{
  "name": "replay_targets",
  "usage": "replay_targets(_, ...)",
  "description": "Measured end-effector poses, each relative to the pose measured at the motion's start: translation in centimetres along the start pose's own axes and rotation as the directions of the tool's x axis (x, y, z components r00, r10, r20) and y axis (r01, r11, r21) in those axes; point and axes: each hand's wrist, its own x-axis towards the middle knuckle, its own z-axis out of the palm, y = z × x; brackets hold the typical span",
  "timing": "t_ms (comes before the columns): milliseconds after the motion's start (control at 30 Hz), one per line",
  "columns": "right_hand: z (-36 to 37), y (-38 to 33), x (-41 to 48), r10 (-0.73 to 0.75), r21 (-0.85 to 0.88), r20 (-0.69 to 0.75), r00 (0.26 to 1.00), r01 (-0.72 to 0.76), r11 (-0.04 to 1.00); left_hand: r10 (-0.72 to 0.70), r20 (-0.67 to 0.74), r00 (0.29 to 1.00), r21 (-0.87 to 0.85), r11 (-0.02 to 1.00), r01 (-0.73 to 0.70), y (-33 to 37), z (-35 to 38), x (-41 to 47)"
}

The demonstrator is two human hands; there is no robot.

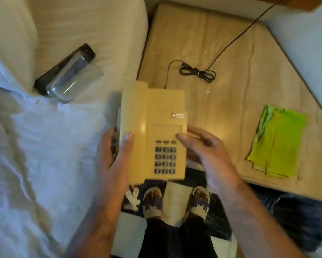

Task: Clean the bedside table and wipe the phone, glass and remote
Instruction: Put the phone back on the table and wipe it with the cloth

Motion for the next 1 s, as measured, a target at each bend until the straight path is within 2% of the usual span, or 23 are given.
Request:
replay_targets(100, -1.6, -3.4, 2.2, -0.143, -0.017, -0.134, 0.981, 0.142, 0.990, 0.109, 0.110, 0.988, 0.101, 0.988, -0.120, 2.6, 4.6, 4.4)
replay_targets(233, -3.4, -7.4, 7.1, -0.278, -0.090, -0.260, 0.925, 0.264, 0.960, 0.181, 0.083, 0.980, 0.243, 0.950, -0.196, 5.3, 10.9, 11.1)
replay_targets(367, -4.5, -9.6, 12.5, -0.369, -0.253, -0.259, 0.893, 0.306, 0.918, 0.173, 0.086, 0.981, 0.333, 0.923, -0.192, 6.9, 15.2, 16.9)
replay_targets(533, -4.3, -10.9, 16.8, -0.414, -0.424, -0.222, 0.882, 0.295, 0.856, 0.117, 0.066, 0.991, 0.347, 0.928, -0.133, 6.2, 16.7, 20.7)
replay_targets(700, -4.0, -10.4, 18.4, -0.388, -0.491, -0.182, 0.903, 0.259, 0.832, 0.119, 0.019, 0.993, 0.345, 0.931, -0.118, 5.2, 16.5, 21.6)
replay_targets(800, -3.7, -10.3, 18.3, -0.371, -0.500, -0.177, 0.912, 0.241, 0.832, 0.125, 0.006, 0.992, 0.419, 0.900, -0.116, 5.0, 16.6, 22.0)
replay_targets(833, -3.7, -10.4, 18.1, -0.377, -0.522, -0.163, 0.912, 0.245, 0.817, 0.140, -0.011, 0.990, 0.492, 0.863, -0.117, 4.9, 16.7, 22.0)
replay_targets(867, -3.8, -10.6, 17.8, -0.387, -0.548, -0.147, 0.910, 0.251, 0.798, 0.184, -0.037, 0.982, 0.603, 0.788, -0.125, 5.0, 16.8, 21.8)
replay_targets(933, -4.6, -10.7, 16.5, -0.423, -0.591, -0.152, 0.893, 0.261, 0.763, 0.386, -0.056, 0.921, 0.766, 0.608, -0.209, 5.0, 16.6, 20.2)
replay_targets(1000, -6.5, -10.0, 13.7, -0.497, -0.597, -0.254, 0.830, 0.270, 0.755, 0.578, 0.003, 0.816, 0.703, 0.579, -0.413, 4.8, 17.3, 17.3)
